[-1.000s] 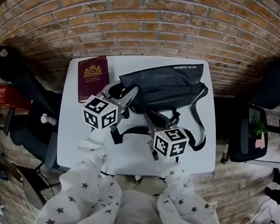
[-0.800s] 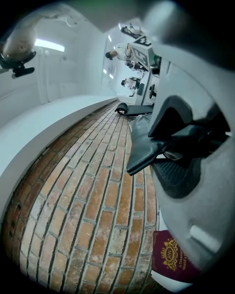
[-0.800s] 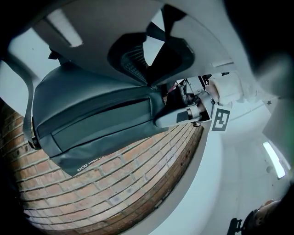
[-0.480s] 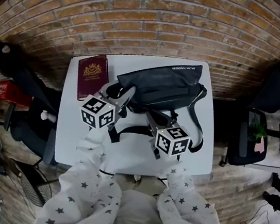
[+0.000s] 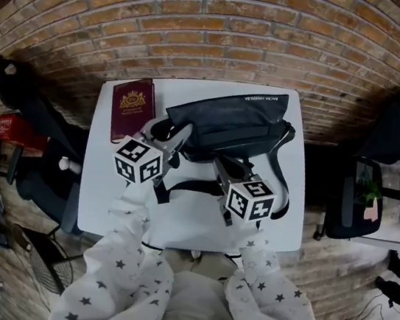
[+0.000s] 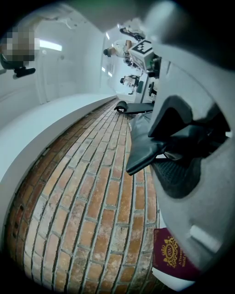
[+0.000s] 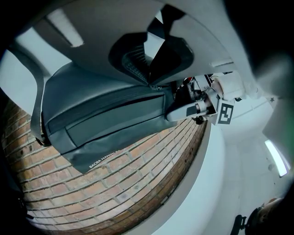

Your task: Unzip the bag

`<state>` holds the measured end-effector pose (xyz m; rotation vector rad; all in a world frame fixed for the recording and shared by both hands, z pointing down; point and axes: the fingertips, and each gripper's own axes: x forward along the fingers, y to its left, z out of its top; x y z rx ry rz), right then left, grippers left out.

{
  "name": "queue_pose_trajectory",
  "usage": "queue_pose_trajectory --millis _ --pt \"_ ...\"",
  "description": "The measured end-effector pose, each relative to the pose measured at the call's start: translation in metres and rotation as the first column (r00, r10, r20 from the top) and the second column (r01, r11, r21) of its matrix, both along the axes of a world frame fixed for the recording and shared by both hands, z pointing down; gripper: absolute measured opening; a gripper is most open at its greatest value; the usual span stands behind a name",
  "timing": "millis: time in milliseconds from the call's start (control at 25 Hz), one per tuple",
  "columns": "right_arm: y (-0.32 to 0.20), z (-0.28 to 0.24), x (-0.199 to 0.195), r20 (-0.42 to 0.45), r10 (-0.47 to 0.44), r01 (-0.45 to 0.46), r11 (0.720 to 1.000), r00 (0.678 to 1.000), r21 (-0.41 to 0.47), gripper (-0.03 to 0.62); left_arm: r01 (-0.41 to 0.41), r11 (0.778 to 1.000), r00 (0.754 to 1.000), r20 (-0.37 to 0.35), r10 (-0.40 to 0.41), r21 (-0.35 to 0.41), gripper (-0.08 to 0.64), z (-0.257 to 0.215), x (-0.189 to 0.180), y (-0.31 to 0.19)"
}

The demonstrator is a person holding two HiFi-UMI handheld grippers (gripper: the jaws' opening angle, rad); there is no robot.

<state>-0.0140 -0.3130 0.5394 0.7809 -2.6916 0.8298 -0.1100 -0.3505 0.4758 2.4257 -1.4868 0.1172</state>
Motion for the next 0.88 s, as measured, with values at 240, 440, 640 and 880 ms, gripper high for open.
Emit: queue_pose_trajectory --millis 240,440,640,880 --pt "-0.005 -0.001 0.008 -0.01 0.011 -0.011 1.0 1.0 0.01 0.018 0.004 1.0 1.0 -0.002 -0.004 0.0 0.144 0.0 -0.001 0.0" --pt "-0.014 0.0 0.02 -0.009 0.042 -0.042 0.999 0.999 0.009 0.018 0.008 1.0 1.0 -0.002 -0.008 0.003 0.144 0.001 -0.001 -0.001" --pt "-0.023 0.001 0.034 -0.009 0.07 -0.07 0.998 0.997 0.008 0.018 0.02 1.0 1.0 -0.004 -0.02 0.004 0.144 0.002 -0.001 -0.001" --pt "-0.031 0.001 0.045 -0.012 0.092 -0.092 0.996 0.996 0.01 0.018 0.044 0.999 0.999 -0.006 -0.043 0.009 0.144 0.002 -0.003 -0.003"
